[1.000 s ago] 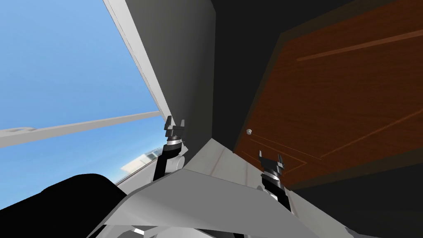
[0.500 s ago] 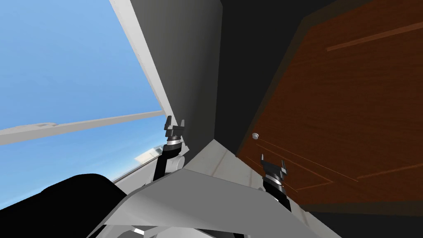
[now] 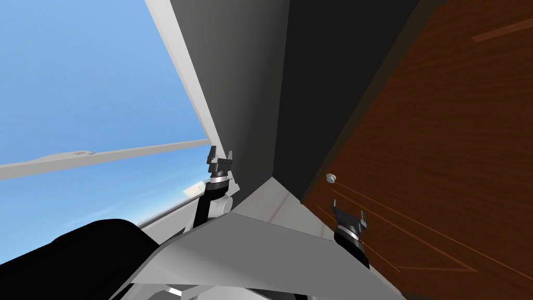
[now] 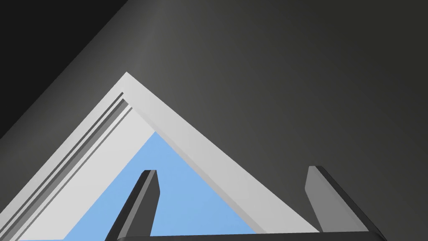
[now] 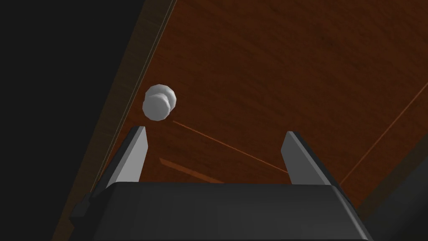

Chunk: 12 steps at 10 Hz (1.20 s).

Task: Pull the door open

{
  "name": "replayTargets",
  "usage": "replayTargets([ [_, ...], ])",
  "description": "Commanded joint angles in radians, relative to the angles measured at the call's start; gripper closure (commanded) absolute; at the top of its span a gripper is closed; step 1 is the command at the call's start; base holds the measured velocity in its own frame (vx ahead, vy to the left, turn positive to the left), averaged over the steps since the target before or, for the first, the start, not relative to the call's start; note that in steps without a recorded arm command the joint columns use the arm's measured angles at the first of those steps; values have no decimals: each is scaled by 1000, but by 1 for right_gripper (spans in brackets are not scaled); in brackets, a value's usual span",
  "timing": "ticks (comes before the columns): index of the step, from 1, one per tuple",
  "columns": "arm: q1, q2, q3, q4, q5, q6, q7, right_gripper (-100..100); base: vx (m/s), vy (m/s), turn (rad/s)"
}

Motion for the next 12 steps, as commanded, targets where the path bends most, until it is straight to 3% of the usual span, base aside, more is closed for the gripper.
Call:
replayTargets([
  [1,-5,-1,-12,38,-22,-10,-41,-100,91,-59,148],
  [12,-54,10,-85,256,-152,-52,-255,-100,71,-64,149],
])
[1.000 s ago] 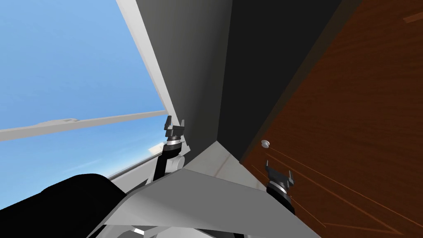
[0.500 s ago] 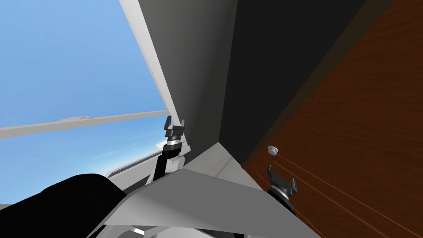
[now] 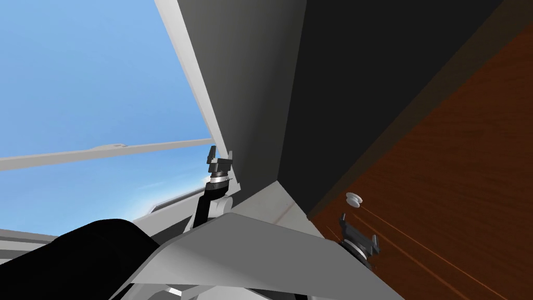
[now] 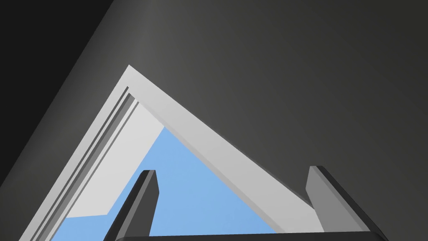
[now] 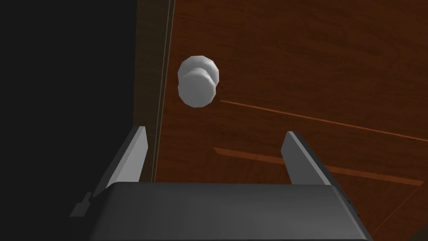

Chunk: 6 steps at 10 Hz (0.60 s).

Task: Pull the door open

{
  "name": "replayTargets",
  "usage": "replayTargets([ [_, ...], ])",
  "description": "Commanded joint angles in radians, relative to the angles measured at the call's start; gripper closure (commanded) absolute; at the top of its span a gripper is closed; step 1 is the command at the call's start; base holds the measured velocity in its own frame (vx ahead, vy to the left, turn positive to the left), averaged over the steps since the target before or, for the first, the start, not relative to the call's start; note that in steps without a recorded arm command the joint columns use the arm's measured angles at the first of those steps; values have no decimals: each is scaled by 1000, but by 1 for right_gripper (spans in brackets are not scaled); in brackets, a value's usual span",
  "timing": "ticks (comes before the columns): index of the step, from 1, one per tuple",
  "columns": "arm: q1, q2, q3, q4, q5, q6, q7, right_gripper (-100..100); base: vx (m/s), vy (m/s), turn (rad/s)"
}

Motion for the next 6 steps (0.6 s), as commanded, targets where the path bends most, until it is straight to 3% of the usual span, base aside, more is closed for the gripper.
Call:
replayTargets([
  [1,-5,5,-11,24,-18,-3,-30,-100,64,-78,138],
  [5,-24,14,-39,108,-68,-19,-112,-100,71,-83,157],
  [6,-21,12,-35,95,-62,-15,-98,-100,30,-42,32],
])
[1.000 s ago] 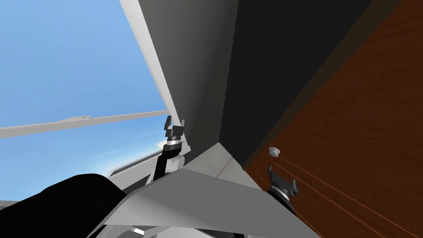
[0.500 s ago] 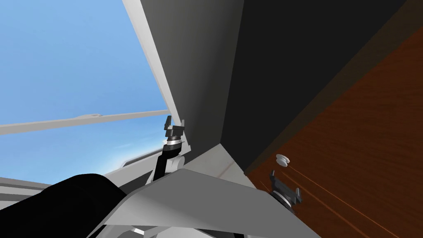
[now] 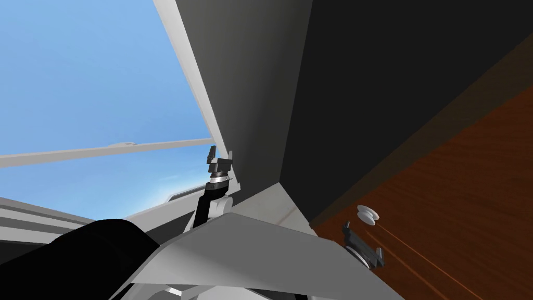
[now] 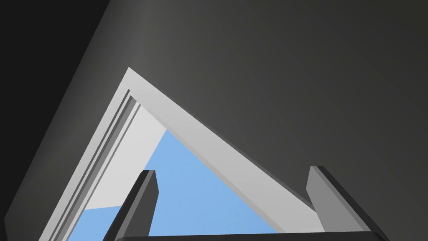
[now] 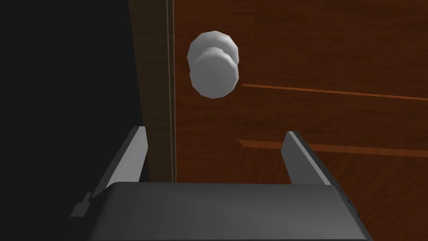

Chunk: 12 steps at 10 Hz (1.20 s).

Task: Pull the door open

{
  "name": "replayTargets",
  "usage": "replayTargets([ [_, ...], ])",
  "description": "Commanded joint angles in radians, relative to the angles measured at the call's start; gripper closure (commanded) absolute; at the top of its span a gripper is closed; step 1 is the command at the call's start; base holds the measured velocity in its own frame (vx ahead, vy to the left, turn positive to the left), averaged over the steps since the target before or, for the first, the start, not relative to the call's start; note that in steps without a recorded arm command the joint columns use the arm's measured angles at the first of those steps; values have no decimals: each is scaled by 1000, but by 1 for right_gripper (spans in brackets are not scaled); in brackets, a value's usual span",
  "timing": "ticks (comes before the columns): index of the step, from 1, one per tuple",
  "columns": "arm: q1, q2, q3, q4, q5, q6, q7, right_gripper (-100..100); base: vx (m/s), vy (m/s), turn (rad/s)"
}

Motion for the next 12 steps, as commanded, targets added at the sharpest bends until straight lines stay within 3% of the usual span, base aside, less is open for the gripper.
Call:
replayTargets([
  [1,5,-20,9,22,4,-11,-30,-100,114,-9,-70],
  [4,15,-58,25,63,12,-31,-86,-100,175,-10,-55],
  [12,41,-156,68,170,32,-83,-231,-100,93,-26,-49],
])
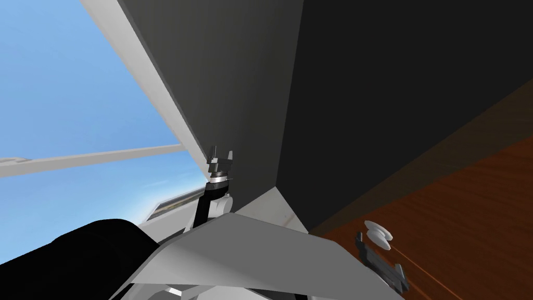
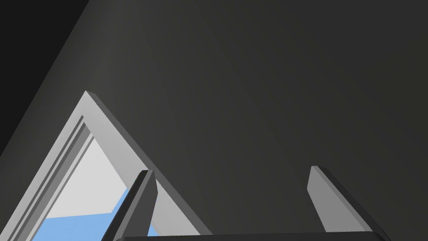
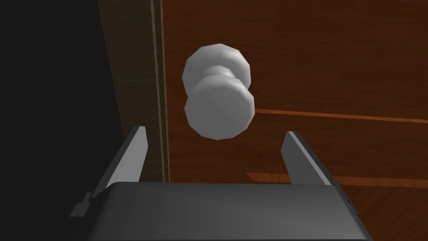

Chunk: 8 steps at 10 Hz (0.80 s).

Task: Pull the door open

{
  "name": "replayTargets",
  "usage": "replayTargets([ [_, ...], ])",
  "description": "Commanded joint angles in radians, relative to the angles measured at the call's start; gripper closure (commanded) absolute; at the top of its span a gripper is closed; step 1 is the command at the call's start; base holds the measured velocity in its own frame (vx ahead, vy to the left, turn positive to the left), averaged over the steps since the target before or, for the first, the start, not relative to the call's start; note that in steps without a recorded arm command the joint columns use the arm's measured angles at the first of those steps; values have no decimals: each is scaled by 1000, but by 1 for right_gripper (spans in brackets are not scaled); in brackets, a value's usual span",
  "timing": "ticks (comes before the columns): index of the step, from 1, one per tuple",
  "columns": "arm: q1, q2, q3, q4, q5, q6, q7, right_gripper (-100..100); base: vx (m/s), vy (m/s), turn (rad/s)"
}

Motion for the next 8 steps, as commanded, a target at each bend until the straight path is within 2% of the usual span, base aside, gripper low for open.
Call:
replayTargets([
  [1,7,-18,8,16,4,-9,-29,-100,106,-40,-51],
  [2,13,-39,18,40,8,-20,-61,-100,143,-62,-63],
  [5,22,-75,34,80,16,-39,-113,-100,159,-80,-42],
  [6,18,-70,30,77,14,-35,-103,-100,82,-37,2],
  [7,18,-70,30,77,14,-35,-103,100,-13,1,-7],
  [8,18,-70,30,77,14,-35,-103,100,-31,9,4],
])
